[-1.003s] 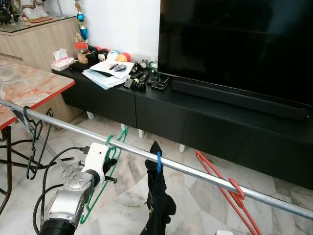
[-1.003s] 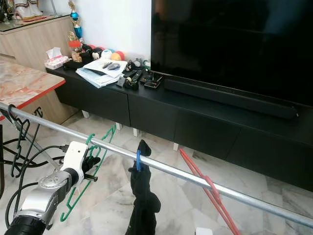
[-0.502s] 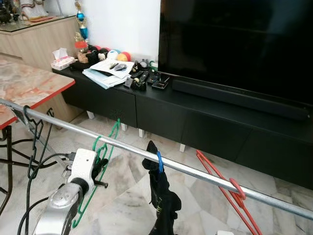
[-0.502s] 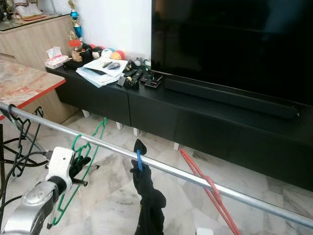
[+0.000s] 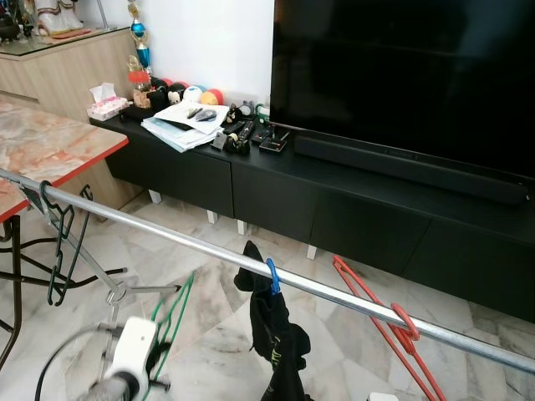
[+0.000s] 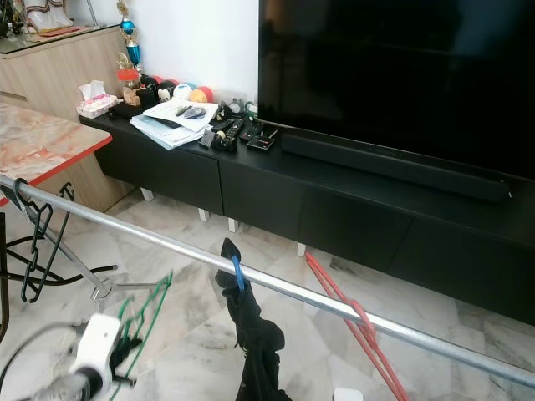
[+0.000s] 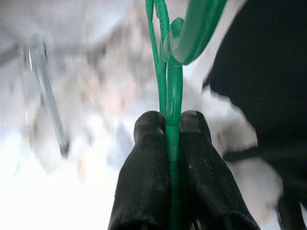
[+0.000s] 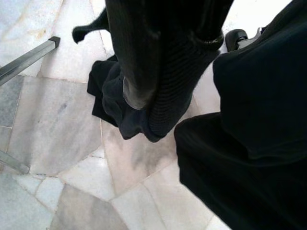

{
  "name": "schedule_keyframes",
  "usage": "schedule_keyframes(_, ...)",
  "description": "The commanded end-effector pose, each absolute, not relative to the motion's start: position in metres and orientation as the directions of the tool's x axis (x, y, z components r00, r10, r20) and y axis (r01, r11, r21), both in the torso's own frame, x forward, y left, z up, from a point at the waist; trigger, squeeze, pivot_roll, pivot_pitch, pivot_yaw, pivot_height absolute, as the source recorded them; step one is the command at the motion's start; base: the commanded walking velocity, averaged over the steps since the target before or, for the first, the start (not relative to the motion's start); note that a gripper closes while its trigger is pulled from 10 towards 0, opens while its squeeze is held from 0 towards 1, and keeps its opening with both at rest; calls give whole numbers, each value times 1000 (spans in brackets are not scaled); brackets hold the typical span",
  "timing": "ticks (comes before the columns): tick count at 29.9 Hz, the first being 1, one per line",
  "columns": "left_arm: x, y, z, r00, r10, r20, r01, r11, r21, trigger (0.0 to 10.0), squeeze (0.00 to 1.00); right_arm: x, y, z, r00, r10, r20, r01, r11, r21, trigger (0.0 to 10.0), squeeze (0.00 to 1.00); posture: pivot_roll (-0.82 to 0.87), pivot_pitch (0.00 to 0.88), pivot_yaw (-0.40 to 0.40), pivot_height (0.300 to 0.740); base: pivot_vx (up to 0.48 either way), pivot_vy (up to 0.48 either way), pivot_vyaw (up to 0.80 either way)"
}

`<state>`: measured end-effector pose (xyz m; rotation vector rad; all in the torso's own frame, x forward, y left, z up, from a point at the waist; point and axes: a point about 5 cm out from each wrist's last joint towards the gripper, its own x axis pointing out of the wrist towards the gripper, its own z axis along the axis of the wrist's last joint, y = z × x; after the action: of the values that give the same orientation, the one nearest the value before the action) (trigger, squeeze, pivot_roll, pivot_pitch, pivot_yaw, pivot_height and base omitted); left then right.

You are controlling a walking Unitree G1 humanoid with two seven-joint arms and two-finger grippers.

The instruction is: Hang hanger

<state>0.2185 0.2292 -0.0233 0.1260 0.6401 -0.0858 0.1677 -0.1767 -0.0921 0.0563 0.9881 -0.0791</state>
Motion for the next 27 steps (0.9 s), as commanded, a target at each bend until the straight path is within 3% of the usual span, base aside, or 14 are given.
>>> schedule_keyframes(1,210,232,-37,761,-9,-649,101,989,104,10000,0,170,-178,-91,556,-48,-830,100,995,10,10000,0,113,0,-1,740,0,0,0)
schedule_keyframes(3,194,234,-55,676,34,-736,124,979,159,10000,0,170,-178,-91,557,-50,-829,102,995,9,10000,0,111,0,-1,740,0,0,0)
schedule_keyframes(11,166,230,-79,562,68,-825,156,970,187,10000,0,171,-180,-90,561,-57,-826,115,993,10,10000,0,106,0,-5,740,0,50,0)
schedule_keyframes(15,161,229,-84,546,83,-834,148,970,194,10000,0,169,-180,-91,551,-56,-833,125,992,16,10000,0,108,0,-4,740,0,460,0)
schedule_keyframes(27,162,228,-85,541,84,-837,157,967,199,10000,0,169,-179,-91,550,-52,-833,123,992,19,10000,0,109,0,-1,740,0,480,-625)
